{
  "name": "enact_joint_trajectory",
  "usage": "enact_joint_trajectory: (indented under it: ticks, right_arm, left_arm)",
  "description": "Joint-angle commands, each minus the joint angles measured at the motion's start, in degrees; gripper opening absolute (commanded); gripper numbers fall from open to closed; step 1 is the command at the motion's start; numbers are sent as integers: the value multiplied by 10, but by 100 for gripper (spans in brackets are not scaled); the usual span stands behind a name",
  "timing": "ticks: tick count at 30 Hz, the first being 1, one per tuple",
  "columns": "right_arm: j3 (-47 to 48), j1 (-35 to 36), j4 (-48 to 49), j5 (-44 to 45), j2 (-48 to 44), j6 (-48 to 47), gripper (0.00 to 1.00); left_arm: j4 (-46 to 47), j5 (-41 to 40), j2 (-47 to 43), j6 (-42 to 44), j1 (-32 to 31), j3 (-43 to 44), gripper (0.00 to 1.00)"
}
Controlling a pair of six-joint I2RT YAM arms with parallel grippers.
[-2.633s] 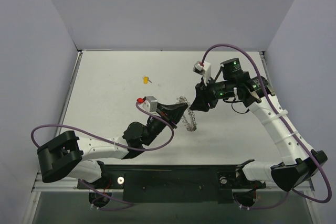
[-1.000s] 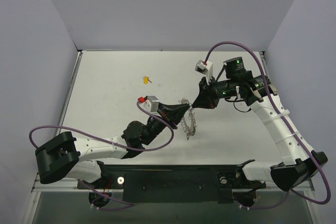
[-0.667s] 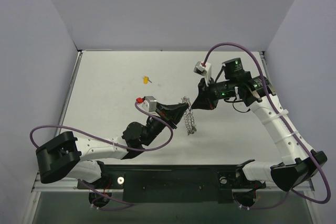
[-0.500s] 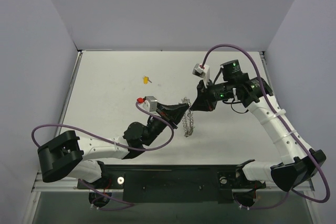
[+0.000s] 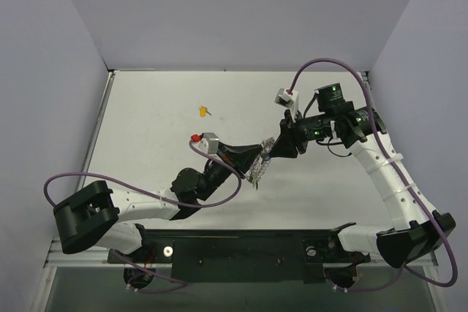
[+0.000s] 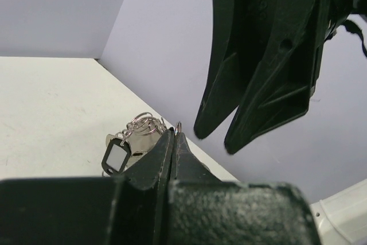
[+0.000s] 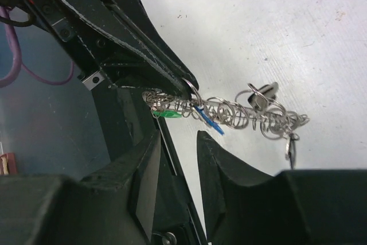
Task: Put the keys on the keyring
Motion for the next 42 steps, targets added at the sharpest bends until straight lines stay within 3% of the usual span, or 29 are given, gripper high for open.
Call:
enact_joint_trajectory:
  ticks: [1,12,19,22,26,32,42]
  right_arm:
    - [40,-36,-50,-66,-23,-47,31]
    - [35,-39,-106,-91,-26,-124,41]
    - [17,-24,-277,-140,-28,-418,48]
    - [21,-23,-371,-148,-20,-609,51]
    - [34,-13,-459,-145,-7,-731,52]
    - [45,29,-459,-136,5,-734,51]
    - [47,39,-457,-128,18,-731,48]
  left_arm:
    - [94,66,-26,-11,19,-4,0]
    - [114,261,-42,18,68,-15,0]
    - [95,394,-75,82,86,-9,0]
    - [12,447,-107,125,89,6,0]
    - [-111,484,-140,184,90,33,0]
    - [-189,493,-159,222,89,48,0]
    - [-71,490,-114,166,90,22,0]
